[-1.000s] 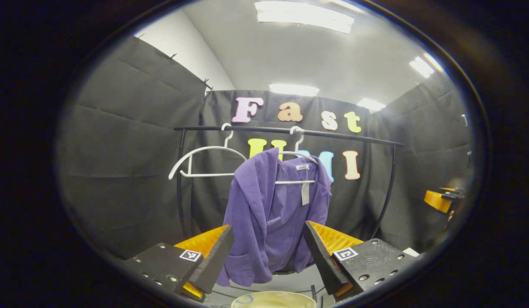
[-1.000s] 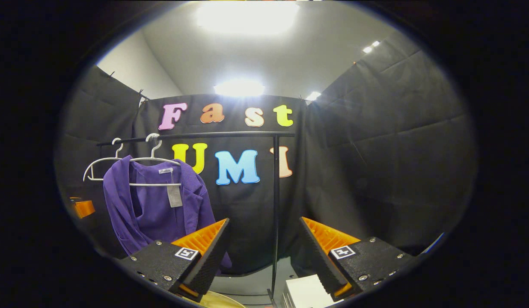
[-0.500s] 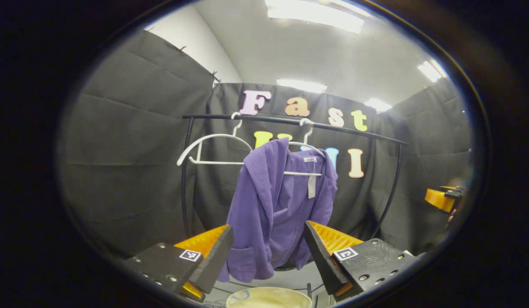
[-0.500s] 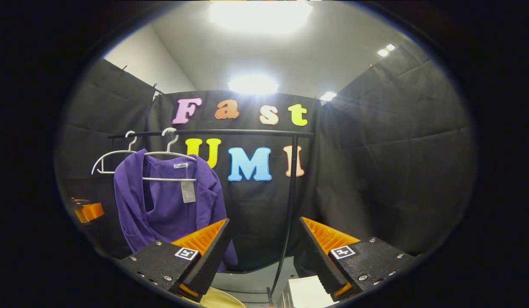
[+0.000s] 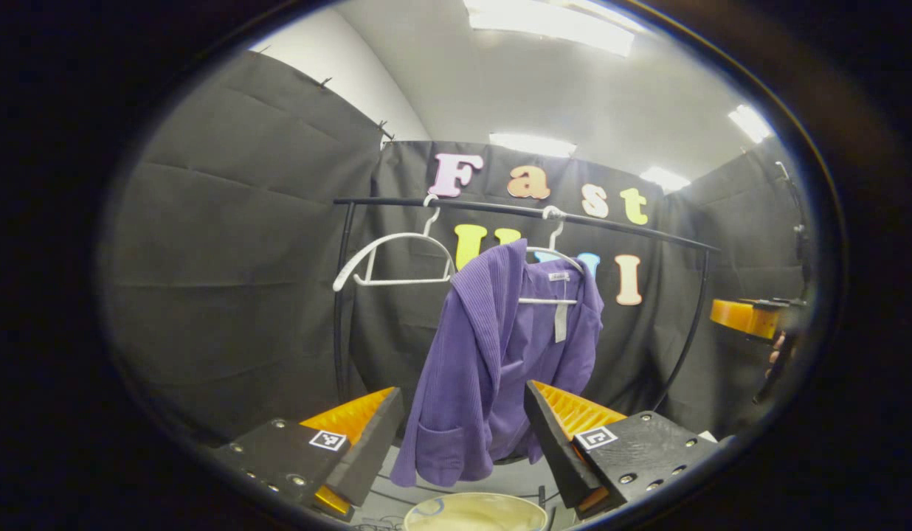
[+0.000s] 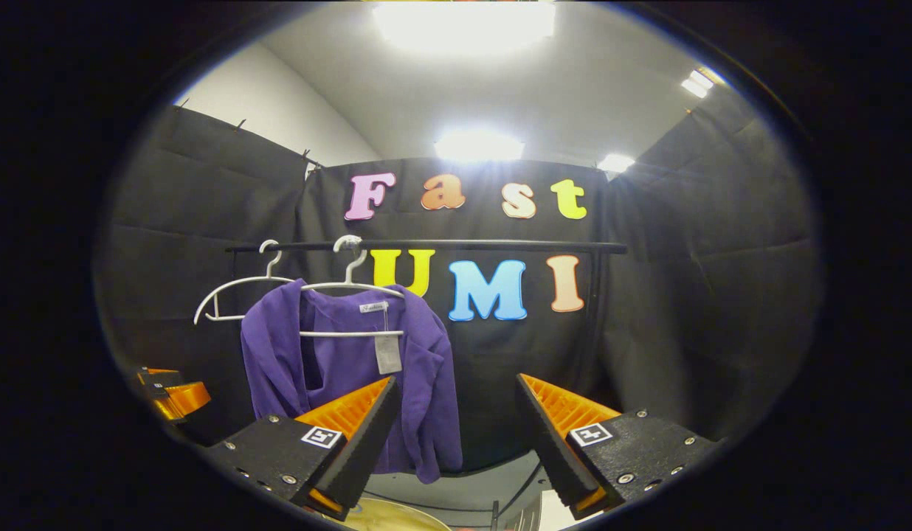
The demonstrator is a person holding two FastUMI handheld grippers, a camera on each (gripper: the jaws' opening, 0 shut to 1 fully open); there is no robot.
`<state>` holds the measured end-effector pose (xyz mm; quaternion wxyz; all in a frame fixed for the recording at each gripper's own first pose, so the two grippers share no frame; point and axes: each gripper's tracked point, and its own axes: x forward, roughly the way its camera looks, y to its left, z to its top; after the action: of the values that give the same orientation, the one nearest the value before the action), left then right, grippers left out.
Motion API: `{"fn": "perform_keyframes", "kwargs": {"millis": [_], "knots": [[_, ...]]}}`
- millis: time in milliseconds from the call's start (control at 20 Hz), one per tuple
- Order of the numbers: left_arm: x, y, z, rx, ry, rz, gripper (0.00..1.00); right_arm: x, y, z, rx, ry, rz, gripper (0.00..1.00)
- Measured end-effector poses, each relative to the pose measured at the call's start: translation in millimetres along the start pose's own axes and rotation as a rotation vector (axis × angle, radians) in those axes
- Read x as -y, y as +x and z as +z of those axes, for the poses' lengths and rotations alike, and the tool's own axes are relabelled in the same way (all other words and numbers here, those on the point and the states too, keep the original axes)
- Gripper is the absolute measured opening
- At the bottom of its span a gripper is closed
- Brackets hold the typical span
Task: Grasp the clothes on the hanger with both hands and then place them into the laundry hamper below.
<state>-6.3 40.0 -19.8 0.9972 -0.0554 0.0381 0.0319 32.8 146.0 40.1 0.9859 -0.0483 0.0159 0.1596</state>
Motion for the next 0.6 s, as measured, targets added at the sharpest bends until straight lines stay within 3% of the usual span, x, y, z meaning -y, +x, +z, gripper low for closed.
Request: {"fn": "perform_keyframes", "kwargs": {"millis": [250,550,600], "knots": [[5,33,22,-0.002,-0.011,0.044,1.0,-39,50,28,0.034,-0.025,0.096,0.96],[31,93,26,-0.043,-0.063,0.113,1.0,-49,114,-3,-0.021,0.002,0.192,0.96],[38,103,28,-0.041,-0.064,0.124,0.95,-47,126,-10,-0.033,0.013,0.2,0.96]]}}
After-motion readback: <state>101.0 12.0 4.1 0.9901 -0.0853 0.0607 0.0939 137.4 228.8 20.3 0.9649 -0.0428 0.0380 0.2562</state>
